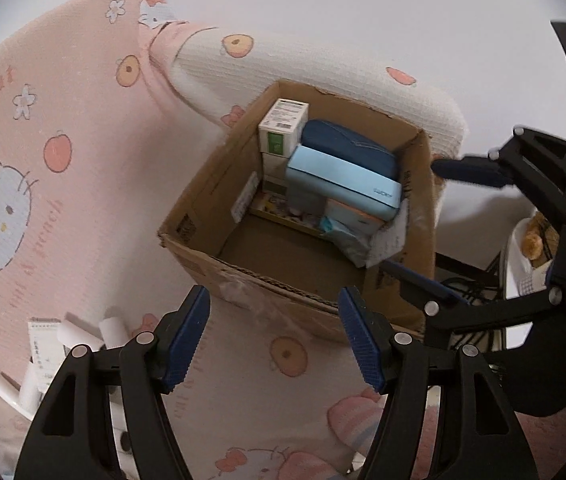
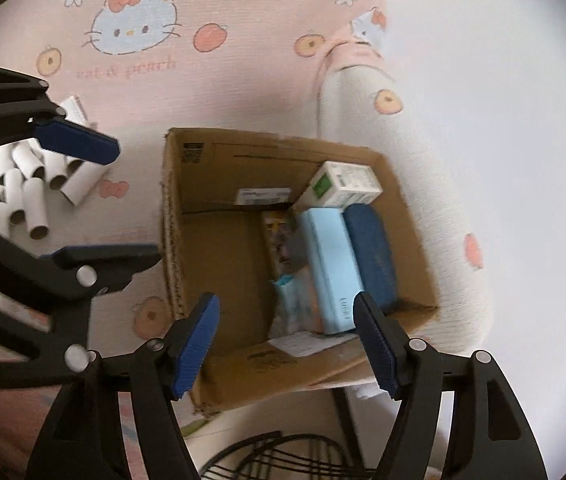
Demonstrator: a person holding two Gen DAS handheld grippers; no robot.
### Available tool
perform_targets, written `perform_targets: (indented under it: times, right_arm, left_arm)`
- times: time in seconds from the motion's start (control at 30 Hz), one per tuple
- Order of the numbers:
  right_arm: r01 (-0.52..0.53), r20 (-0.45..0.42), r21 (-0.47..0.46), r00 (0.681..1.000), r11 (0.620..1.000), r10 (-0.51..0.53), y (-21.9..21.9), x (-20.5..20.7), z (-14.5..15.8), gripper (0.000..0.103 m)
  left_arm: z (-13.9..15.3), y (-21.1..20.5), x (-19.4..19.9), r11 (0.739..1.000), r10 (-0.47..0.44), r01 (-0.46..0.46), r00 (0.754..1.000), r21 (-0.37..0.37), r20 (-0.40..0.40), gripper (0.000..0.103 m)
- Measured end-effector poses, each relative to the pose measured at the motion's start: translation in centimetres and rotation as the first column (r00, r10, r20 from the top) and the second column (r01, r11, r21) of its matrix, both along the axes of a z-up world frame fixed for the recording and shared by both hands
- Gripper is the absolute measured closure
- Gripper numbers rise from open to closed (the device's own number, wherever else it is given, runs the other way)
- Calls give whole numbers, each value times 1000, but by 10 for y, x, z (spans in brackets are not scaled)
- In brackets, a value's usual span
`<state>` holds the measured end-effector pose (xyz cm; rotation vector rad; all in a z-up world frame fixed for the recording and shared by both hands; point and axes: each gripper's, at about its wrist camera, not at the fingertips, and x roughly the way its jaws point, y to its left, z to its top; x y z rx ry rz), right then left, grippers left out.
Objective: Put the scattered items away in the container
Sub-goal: 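Open the left gripper and withdraw it above the box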
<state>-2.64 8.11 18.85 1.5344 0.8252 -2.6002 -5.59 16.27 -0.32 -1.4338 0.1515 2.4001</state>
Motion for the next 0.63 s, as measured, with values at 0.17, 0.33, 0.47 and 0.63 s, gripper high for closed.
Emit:
perform_targets:
  times: [0.17, 0.33, 0.47, 0.63]
  right_arm:
    - [-15, 10, 4, 1000, 1000, 15, -3, 2, -2, 31]
    - [-23, 17, -16, 1000, 1000, 23, -3, 2, -2, 31]
    - [-15, 20, 0, 1000, 1000, 15, -1, 1, -3, 31]
    - [-15, 21, -7, 1000, 1000, 16, 1, 2, -3, 31]
  left_arm:
    - [-4, -1, 0, 1000, 29, -29, 998, 6, 52, 32]
    - [-6, -1, 2, 999, 50, -50, 996, 0, 68, 32]
    - [-6, 1, 2, 999, 43, -44, 997, 3, 69, 32]
    - [-4, 3, 4, 999, 44, -44, 998, -7, 51, 32]
